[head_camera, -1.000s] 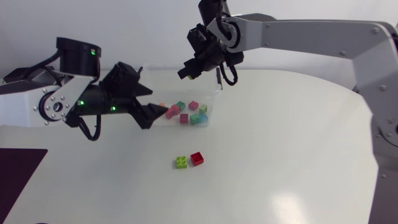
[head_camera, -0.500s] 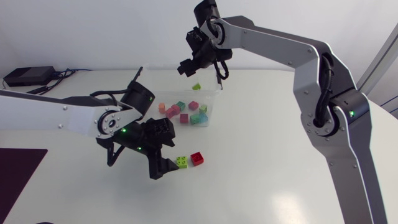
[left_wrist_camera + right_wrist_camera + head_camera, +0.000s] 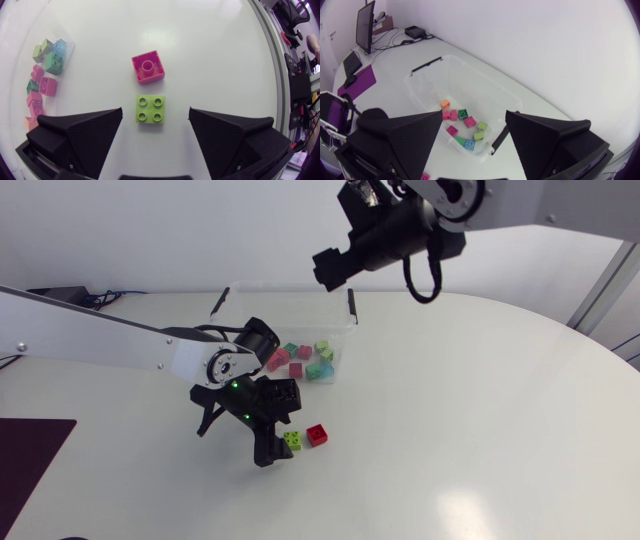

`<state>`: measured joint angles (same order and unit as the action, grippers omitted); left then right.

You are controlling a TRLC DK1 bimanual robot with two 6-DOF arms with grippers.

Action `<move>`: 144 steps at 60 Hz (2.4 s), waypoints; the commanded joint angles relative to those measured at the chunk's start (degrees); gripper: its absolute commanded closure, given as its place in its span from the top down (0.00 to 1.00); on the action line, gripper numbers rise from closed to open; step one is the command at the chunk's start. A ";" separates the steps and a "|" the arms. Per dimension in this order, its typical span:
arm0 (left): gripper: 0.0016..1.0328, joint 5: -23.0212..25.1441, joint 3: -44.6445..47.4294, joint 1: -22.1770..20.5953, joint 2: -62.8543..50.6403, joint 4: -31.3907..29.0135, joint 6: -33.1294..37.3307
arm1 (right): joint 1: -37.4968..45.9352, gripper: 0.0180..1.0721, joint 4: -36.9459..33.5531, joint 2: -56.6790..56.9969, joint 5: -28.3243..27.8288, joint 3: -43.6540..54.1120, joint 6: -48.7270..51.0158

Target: Pick up the duplo bricks and place them in the container

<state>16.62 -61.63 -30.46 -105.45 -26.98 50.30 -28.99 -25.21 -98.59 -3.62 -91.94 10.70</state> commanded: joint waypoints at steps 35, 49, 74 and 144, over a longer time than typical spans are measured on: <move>0.25 -0.71 -1.22 1.28 -0.28 -3.43 1.02 | -5.64 0.87 7.99 -0.91 0.01 32.09 -6.39; 0.25 3.33 3.18 7.87 10.53 -3.43 -0.47 | -9.06 0.87 -2.83 -9.70 -0.07 20.66 -8.50; 0.25 9.39 3.09 19.03 22.83 2.90 -11.02 | -10.91 0.77 -18.73 -24.02 1.16 3.35 -13.69; 0.93 1.31 -16.86 19.38 0.95 26.19 -34.48 | -4.05 0.26 -27.79 -8.64 0.63 -13.09 -10.26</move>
<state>18.50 -77.54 -10.96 -104.27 -1.39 17.65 -33.69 -52.56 -107.66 -3.16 -101.14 -0.25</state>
